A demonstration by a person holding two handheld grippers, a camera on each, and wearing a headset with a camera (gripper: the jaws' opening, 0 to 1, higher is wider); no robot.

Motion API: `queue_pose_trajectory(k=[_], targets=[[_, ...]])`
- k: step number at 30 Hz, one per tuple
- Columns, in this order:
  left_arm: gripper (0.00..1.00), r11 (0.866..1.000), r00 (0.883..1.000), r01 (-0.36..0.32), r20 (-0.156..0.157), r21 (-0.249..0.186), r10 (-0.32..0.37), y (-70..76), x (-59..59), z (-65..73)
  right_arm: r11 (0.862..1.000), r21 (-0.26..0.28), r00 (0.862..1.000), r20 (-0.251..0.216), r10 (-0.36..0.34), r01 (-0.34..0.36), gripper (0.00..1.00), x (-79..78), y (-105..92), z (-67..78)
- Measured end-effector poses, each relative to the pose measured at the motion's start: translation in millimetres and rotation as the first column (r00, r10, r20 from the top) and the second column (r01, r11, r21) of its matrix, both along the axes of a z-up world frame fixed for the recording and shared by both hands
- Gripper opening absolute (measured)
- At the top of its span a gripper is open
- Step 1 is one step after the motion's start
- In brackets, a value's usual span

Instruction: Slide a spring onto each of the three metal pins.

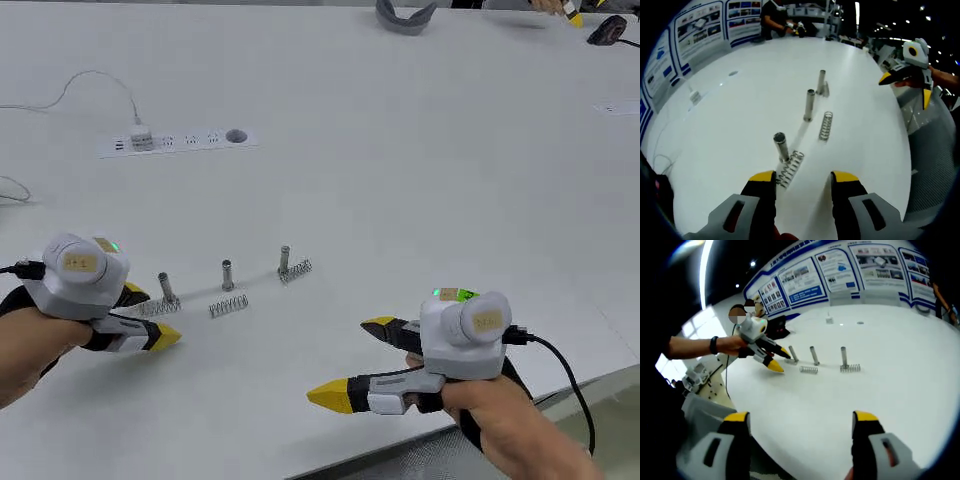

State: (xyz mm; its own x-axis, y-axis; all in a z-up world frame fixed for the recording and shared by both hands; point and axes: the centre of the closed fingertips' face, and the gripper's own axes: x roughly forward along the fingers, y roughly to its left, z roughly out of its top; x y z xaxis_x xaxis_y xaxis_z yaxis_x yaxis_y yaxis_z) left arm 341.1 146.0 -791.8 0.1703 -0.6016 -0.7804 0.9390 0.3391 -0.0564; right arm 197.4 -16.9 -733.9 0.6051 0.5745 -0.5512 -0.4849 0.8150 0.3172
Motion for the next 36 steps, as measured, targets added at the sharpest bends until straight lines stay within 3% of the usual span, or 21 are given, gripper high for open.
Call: queue_pose_trajectory(k=[3,19,25,33,36], targets=[[0.41,1.0,1.0,-0.012,-0.006,-0.013,0.011,-0.4,0.4,-0.3,1.0,0.002,1.0,-0.003,-0.001,0.001,0.85,-0.4,-0.3,-1.4],[0.13,0.999,0.998,-0.042,0.041,-0.004,0.042,-2.3,-0.3,-4.0,1.0,0.011,1.0,-0.006,0.01,-0.01,0.84,-0.8,-0.4,-0.4],[0.11,0.997,0.997,-0.071,0.043,0.003,0.071,-0.1,-8.4,-1.9,1.0,0.013,1.0,-0.007,0.018,-0.018,0.84,-1.7,-1.7,-0.2],[0.1,0.99,0.99,-0.141,-0.01,-0.019,0.14,10.9,-25.0,-0.2,1.0,0.021,1.0,-0.006,0.022,-0.022,0.84,-1.3,0.7,0.2],[0.1,0.989,0.989,-0.149,-0.01,-0.023,0.149,15.9,-28.4,1.1,0.999,0.024,1.0,-0.007,0.027,-0.026,0.84,-1.8,2.1,0.3]])
